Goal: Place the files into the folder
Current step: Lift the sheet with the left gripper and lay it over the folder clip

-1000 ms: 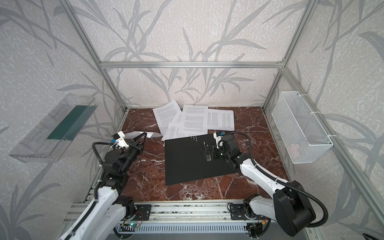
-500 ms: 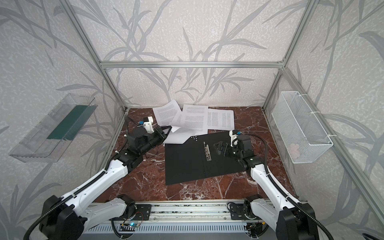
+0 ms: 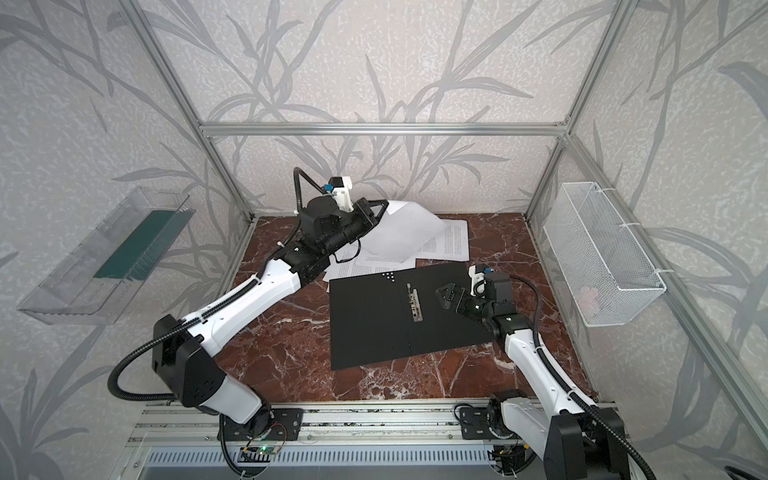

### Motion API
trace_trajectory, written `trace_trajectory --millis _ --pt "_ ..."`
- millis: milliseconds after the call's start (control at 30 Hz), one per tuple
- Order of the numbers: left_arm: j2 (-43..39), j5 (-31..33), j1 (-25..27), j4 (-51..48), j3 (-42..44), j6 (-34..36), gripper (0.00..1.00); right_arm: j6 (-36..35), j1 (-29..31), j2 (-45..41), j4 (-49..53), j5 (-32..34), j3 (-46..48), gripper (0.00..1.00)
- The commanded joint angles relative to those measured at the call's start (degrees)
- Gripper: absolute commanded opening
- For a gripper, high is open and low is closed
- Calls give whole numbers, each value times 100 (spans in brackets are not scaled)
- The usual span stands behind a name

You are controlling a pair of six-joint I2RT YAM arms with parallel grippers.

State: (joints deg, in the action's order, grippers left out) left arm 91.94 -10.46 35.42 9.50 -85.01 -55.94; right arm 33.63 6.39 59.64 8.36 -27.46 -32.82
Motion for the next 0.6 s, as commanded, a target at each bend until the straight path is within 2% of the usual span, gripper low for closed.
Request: trace_trajectory --millis 0,100,200,400,567 --pt "82 -248 170 -121 -120 130 0 112 -164 -131 -39 -135 106 99" --pt "-113 -211 392 201 464 120 0 203 -369 -294 -36 -148 195 99" --pt "-438 -70 654 724 1397 -9 0 199 -450 -513 123 56 210 99" --pt "-788 1212 1537 1188 3157 -132 0 249 -472 -691 -147 22 381 99" --pt "-549 1779 1881 1747 4159 -674 0 241 -472 -353 -349 -233 425 99"
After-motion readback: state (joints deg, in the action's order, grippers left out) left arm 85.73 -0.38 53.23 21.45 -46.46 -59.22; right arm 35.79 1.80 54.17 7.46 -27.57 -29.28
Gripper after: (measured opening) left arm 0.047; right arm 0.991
